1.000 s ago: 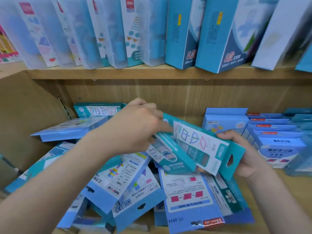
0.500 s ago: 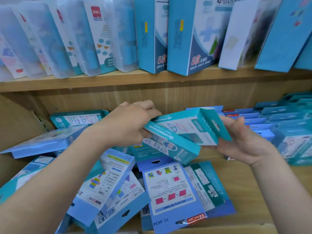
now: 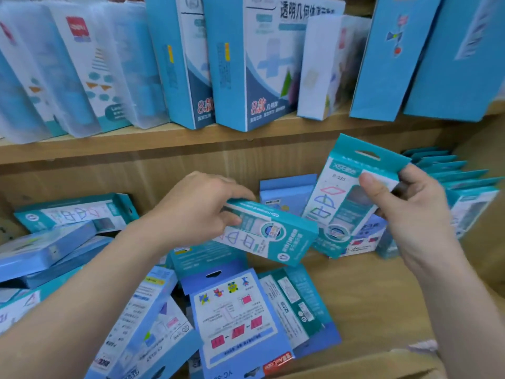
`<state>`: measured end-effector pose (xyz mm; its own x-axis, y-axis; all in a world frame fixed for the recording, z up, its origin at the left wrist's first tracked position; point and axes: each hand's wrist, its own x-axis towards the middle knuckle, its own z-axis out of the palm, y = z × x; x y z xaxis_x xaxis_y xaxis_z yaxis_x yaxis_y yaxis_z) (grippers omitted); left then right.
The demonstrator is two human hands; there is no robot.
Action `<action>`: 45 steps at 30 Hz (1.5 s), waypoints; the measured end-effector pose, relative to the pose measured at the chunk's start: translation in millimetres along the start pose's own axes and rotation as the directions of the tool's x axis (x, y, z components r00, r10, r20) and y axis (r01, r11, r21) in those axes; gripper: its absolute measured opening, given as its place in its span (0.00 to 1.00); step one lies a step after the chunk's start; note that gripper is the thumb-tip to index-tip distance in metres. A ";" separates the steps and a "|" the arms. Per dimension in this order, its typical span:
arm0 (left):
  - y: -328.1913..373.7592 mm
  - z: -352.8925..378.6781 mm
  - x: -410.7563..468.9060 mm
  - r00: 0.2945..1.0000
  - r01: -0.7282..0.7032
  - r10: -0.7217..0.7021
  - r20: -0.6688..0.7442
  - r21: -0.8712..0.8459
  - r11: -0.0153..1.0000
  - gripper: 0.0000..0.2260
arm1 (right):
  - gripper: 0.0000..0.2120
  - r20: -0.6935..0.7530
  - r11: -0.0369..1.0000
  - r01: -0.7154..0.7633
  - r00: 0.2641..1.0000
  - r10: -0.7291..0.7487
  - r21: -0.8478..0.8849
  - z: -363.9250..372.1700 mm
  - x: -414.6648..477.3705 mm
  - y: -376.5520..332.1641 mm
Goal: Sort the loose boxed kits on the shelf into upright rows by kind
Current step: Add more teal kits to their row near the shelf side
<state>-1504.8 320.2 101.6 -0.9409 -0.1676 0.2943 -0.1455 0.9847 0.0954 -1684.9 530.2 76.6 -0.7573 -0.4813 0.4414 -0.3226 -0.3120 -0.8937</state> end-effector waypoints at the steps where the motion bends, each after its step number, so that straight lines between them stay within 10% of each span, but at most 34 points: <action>1: 4.4 0.1 4.4 0.999 -0.041 0.040 0.015 0.042 0.998 0.14 | 0.08 -0.011 0.999 0.010 1.000 -0.010 -0.047 -8.5 1.3 -2.3; 17: 69.8 109.2 102.4 0.827 0.025 0.079 0.557 -0.176 0.984 0.13 | 0.05 -0.304 0.969 -0.221 0.936 0.178 -0.112 -129.0 2.1 31.0; 28: 97.1 158.6 115.4 0.796 0.146 -0.049 0.603 -0.113 0.983 0.11 | 0.02 -0.256 0.947 -0.311 0.925 0.281 -0.081 -179.9 21.0 42.6; 32: 117.2 151.0 119.7 0.874 0.121 -0.066 0.481 -0.084 0.989 0.11 | 0.02 -0.215 0.934 -0.343 0.924 0.316 -0.101 -190.7 25.6 47.8; 38: 205.8 129.8 157.3 0.990 0.129 -0.053 0.130 -0.695 0.707 0.22 | 0.08 -0.131 0.936 -0.318 0.945 0.300 -0.153 -200.1 26.8 56.4; 45: 244.3 161.3 216.6 0.984 0.108 -0.171 -0.041 -0.628 0.771 0.04 | 0.12 -0.238 0.893 -0.153 0.970 0.054 -0.422 -228.9 23.7 59.7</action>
<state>-1793.4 532.1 35.3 -0.8889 -0.3352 0.3124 -0.0216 0.7117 0.7021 -1852.0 687.7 15.1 -0.8871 -0.2882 0.3607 -0.4119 0.1411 -0.9002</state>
